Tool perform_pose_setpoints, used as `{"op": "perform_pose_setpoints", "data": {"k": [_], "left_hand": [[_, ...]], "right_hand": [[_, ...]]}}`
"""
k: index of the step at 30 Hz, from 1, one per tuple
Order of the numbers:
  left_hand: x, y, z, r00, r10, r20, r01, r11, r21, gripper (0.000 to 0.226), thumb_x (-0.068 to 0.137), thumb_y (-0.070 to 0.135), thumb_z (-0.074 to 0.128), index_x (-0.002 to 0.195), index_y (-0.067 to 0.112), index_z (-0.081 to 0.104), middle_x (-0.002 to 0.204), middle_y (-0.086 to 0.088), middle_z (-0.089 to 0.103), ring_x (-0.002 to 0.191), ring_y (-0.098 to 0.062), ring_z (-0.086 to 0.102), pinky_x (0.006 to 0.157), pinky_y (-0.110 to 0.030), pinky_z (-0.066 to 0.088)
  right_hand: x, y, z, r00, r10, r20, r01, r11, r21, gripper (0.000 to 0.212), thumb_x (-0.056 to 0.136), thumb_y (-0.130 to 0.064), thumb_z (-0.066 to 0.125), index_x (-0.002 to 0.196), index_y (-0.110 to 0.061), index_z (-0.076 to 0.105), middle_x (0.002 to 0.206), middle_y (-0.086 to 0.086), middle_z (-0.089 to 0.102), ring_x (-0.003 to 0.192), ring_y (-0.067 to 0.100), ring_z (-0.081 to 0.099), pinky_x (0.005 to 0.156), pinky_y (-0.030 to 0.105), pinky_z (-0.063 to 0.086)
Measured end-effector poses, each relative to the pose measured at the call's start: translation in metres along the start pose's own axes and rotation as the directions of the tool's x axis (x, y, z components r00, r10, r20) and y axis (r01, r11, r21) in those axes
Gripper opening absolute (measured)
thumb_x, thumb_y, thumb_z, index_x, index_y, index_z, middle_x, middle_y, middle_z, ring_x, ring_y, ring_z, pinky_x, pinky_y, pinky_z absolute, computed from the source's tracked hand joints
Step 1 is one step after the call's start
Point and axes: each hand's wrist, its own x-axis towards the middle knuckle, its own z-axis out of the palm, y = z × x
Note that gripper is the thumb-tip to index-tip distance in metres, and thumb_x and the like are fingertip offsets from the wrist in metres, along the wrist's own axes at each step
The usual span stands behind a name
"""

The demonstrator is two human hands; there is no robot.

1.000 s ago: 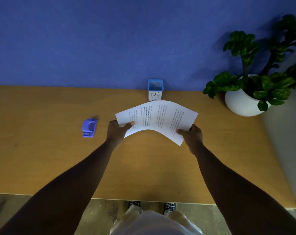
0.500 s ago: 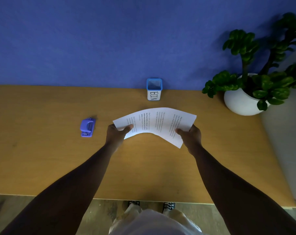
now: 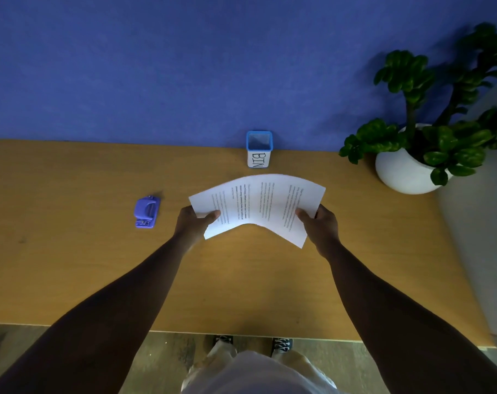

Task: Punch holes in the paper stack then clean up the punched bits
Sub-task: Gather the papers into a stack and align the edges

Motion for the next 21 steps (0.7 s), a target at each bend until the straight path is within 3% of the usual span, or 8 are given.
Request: {"op": "perform_pose_setpoints", "data": {"k": [6,9,13,16,21], "left_hand": [[0.005,0.014,-0.008,0.996,0.088,-0.006,-0.089,0.994,-0.062,0.025,0.083,0.020,0.078,0.107,0.021,0.071,0.098,0.014,0.074,0.088,-0.002,0.071,0.070,-0.017,0.053],[0.010,0.015,-0.012,0.996,0.066,-0.051,-0.071,0.993,-0.099,0.029,0.083,0.022,0.079,0.110,0.017,0.069,0.097,0.011,0.074,0.089,-0.006,0.071,0.065,-0.014,0.053],[0.016,0.015,-0.017,0.994,0.006,-0.113,-0.024,0.986,-0.163,0.043,0.081,0.023,0.080,0.121,0.013,0.065,0.102,0.000,0.074,0.092,-0.012,0.070,0.079,-0.027,0.055],[0.018,0.014,-0.019,0.990,-0.039,-0.136,0.015,0.985,-0.171,0.047,0.082,0.030,0.080,0.124,0.015,0.065,0.107,0.000,0.071,0.095,-0.012,0.067,0.082,-0.028,0.053],[0.011,0.018,-0.009,0.990,-0.137,-0.024,0.121,0.932,-0.342,0.037,0.085,0.036,0.076,0.116,0.018,0.067,0.112,-0.001,0.071,0.104,-0.014,0.068,0.087,-0.031,0.055]], "right_hand": [[0.004,-0.014,-0.002,0.999,-0.034,-0.006,0.035,0.996,0.083,0.012,0.091,-0.024,0.066,0.102,-0.028,0.065,0.092,-0.012,0.069,0.085,0.012,0.067,0.060,0.023,0.051],[0.005,-0.016,-0.004,0.999,-0.033,-0.001,0.033,0.989,0.143,0.012,0.091,-0.023,0.066,0.102,-0.027,0.066,0.097,-0.007,0.072,0.085,0.016,0.068,0.063,0.025,0.053],[0.005,-0.015,-0.007,1.000,-0.001,0.014,-0.003,0.952,0.305,0.013,0.090,-0.017,0.067,0.103,-0.021,0.069,0.105,0.003,0.073,0.094,0.027,0.070,0.080,0.041,0.058],[0.004,-0.016,-0.008,0.999,0.019,0.037,-0.033,0.906,0.423,0.019,0.090,-0.012,0.066,0.110,-0.011,0.068,0.110,0.008,0.072,0.099,0.029,0.069,0.085,0.044,0.056],[0.000,-0.019,-0.006,0.995,0.048,0.082,-0.086,0.829,0.553,0.028,0.092,-0.006,0.063,0.120,-0.005,0.063,0.120,0.013,0.069,0.106,0.030,0.067,0.089,0.045,0.056]]}}
